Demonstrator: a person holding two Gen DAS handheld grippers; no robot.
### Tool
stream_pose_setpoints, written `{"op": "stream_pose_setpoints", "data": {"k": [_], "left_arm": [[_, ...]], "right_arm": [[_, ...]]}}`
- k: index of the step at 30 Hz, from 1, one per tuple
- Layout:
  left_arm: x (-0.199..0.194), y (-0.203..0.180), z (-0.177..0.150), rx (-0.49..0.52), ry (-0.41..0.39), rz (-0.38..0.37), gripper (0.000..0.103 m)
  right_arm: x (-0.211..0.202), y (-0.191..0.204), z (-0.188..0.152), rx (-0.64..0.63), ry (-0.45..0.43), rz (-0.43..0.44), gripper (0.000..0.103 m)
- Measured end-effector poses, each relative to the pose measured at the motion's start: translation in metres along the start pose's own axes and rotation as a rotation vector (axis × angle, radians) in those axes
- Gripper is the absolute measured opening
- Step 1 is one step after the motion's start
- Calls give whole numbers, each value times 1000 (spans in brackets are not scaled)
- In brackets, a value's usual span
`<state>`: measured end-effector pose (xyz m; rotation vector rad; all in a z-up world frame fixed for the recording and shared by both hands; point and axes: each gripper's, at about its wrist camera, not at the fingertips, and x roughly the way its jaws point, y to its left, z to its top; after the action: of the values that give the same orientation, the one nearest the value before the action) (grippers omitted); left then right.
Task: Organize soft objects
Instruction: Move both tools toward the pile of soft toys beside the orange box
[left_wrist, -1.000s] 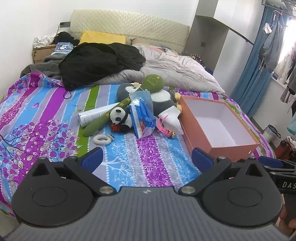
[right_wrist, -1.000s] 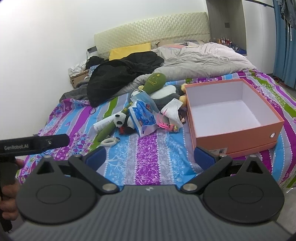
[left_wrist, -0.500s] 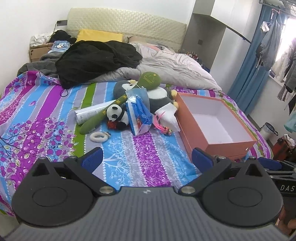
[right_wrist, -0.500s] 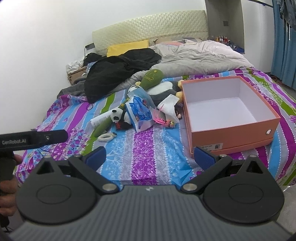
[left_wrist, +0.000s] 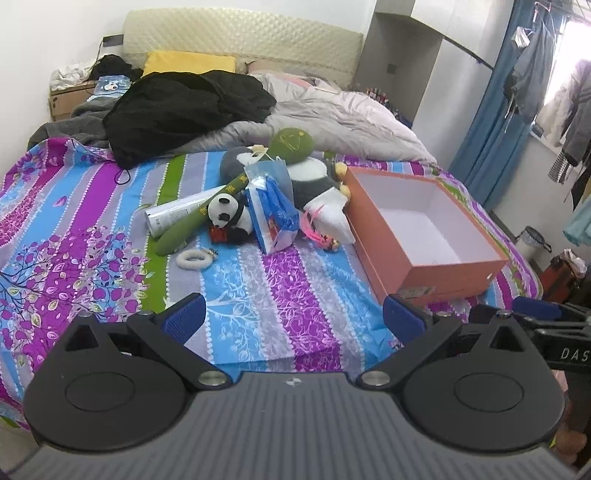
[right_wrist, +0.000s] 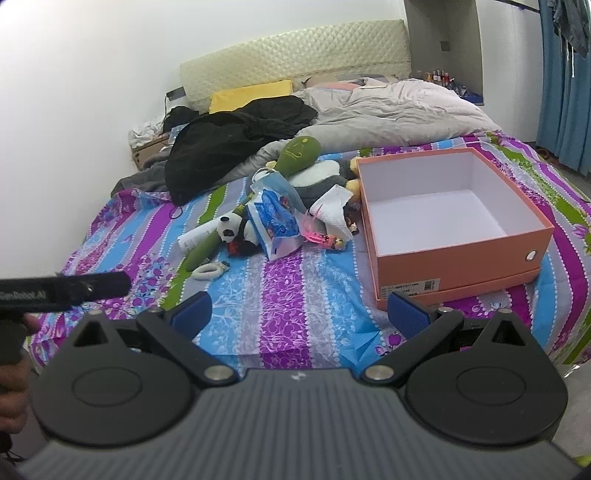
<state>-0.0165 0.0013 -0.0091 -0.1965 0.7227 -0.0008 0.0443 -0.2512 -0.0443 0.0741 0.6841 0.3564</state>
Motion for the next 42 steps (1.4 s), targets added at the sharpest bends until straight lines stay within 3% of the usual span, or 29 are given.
{"op": "stream_pose_setpoints", "data": {"k": [16, 25, 42], "left_arm": [[6, 1, 4, 14, 5, -10, 103], [15, 9, 8, 16, 8, -4, 103], [72, 32, 8, -13, 93, 19, 103]], "right_arm": [[10, 2, 0, 18, 26, 2, 103], [23, 3, 14, 14, -28, -27, 103], [74, -8, 0, 94, 60, -21, 103]]}}
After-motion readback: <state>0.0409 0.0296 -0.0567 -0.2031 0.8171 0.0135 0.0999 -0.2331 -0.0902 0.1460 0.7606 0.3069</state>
